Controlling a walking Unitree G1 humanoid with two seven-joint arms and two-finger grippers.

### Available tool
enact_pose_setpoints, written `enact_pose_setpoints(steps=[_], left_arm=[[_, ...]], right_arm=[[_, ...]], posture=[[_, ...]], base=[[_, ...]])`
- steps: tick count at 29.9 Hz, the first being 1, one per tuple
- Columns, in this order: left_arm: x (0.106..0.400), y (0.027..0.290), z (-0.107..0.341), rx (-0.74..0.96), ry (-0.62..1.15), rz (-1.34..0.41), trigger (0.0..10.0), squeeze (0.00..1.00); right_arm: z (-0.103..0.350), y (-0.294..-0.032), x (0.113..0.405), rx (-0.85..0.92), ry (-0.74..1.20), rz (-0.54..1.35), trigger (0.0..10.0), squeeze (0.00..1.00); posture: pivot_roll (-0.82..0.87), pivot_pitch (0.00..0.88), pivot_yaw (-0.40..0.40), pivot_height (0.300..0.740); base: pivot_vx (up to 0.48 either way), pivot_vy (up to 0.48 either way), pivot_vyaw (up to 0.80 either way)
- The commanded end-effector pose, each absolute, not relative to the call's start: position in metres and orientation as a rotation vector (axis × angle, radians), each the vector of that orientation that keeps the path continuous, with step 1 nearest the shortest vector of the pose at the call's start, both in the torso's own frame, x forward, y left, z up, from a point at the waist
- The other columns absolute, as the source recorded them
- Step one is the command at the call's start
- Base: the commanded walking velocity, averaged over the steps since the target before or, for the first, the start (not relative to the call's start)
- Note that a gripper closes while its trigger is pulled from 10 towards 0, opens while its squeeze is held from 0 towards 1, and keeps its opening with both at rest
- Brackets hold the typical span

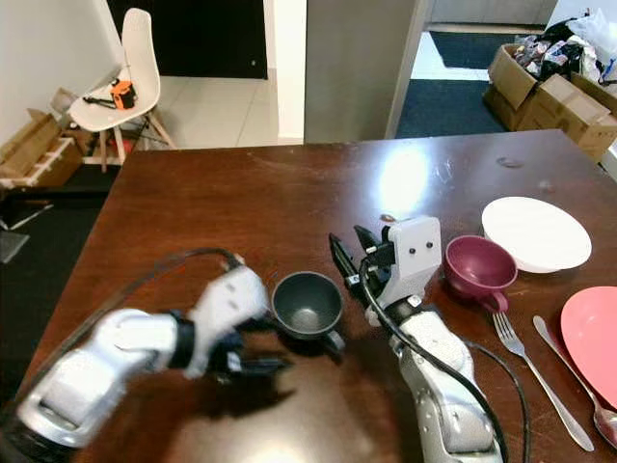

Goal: Setting the table

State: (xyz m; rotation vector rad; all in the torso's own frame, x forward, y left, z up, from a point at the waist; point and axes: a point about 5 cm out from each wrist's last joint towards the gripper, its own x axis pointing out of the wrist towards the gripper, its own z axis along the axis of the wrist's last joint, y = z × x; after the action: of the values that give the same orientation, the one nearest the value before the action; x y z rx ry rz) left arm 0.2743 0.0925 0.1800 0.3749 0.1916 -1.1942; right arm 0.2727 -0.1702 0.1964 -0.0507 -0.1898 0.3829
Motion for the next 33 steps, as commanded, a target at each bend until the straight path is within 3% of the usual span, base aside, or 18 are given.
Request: enact_pose_setpoints(steps=[1,7,8,13,24,33], left_arm=[[0.274,0.102,0.179,0.356,0.202,-1.173,10.0,0.00],[0.288,0.120,0.183,0.354,0.181,-1.030,10.0,0.00],[0.302,0.128,0.183,0.364,0.153,-0.904,10.0,0.00],[0.320,0.130,0.187,0.342,0.118,-0.757,10.0,0.00],[0.332,0.122,0.190,0.355,0.088,-0.721,10.0,0.00],[0.336,0.123,0.188,0.358,0.089,-0.702,10.0,0.00]], right_arm=[[0.197,-0.165,0.262,-0.064,-0.171,0.410,10.0,0.00],[0.193,-0.166,0.237,-0.090,-0.136,0.358,10.0,0.00],[0.188,-0.167,0.223,-0.070,-0.126,0.290,10.0,0.00],[0.172,-0.165,0.205,-0.015,-0.077,0.206,10.0,0.00],[0.156,-0.152,0.180,0.020,0.071,0.261,10.0,0.00],[0.150,-0.167,0.174,-0.046,0.147,0.320,10.0,0.00]], posture=[[-0.12,0.061,0.113,0.740],[-0.12,0.069,0.111,0.740],[-0.13,0.073,0.117,0.740],[-0.13,0.077,0.125,0.740],[-0.14,0.082,0.128,0.740],[-0.14,0.081,0.128,0.740]], base=[[0.000,0.000,0.00],[0.000,0.000,0.00],[0.000,0.000,0.00],[0.000,0.000,0.00],[0.000,0.000,0.00],[0.000,0.000,0.00]])
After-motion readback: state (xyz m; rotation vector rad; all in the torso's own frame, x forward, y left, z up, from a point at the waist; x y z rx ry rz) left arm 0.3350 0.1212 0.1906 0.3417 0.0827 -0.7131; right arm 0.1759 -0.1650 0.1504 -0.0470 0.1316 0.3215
